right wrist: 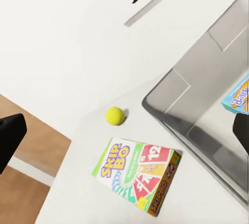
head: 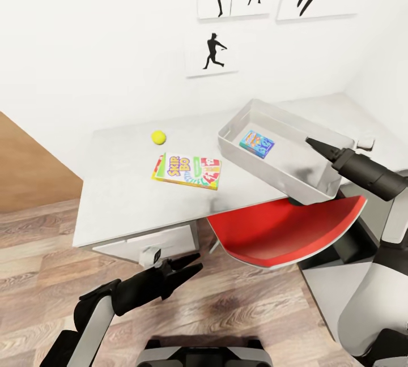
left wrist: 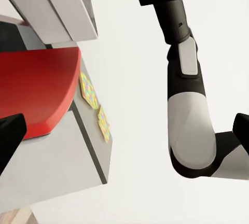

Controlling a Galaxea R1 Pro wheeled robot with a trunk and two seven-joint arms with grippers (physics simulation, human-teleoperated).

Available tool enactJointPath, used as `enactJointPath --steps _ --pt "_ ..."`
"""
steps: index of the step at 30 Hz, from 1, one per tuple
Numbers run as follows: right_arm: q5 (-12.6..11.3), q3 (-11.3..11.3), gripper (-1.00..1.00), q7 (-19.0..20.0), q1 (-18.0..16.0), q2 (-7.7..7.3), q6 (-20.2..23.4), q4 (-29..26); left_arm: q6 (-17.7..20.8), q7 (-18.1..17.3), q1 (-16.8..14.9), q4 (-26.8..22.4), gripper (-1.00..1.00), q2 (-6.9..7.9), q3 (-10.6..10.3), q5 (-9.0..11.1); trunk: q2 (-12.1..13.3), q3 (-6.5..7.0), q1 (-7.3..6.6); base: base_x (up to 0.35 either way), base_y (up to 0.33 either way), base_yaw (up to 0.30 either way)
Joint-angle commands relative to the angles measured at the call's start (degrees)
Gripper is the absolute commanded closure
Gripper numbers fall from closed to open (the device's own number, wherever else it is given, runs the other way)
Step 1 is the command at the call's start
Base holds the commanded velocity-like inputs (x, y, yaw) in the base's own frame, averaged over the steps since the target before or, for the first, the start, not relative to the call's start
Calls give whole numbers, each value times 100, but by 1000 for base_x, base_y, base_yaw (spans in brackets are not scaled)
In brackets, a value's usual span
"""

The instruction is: Put all the toys in the child's room - the three board games (two on the bed and one on the table), the two jigsaw puzzles on the table, and the tennis ball on the table - inside the toy box on the table in the child's room.

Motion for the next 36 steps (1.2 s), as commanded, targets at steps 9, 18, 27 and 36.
enactJointPath --steps 9,18,27,36 --pt "11 -6 -100 -143 -77 -4 23 -1 40 18 -3 2 -100 0 -7 37 -9 69 3 -6 5 0" --pt "11 -6 -100 -208 -149 -59 23 -1 43 34 48 13 -100 18 -5 3 -9 152 3 -1 1 0" --pt "5 8 -100 -200 -124 -147 23 -1 37 34 120 11 -100 40 2 -14 -9 236 3 0 0 0" --pt "3 32 -100 -182 -53 -146 23 -1 34 43 150 15 -100 55 28 -23 -9 321 3 0 0 -24"
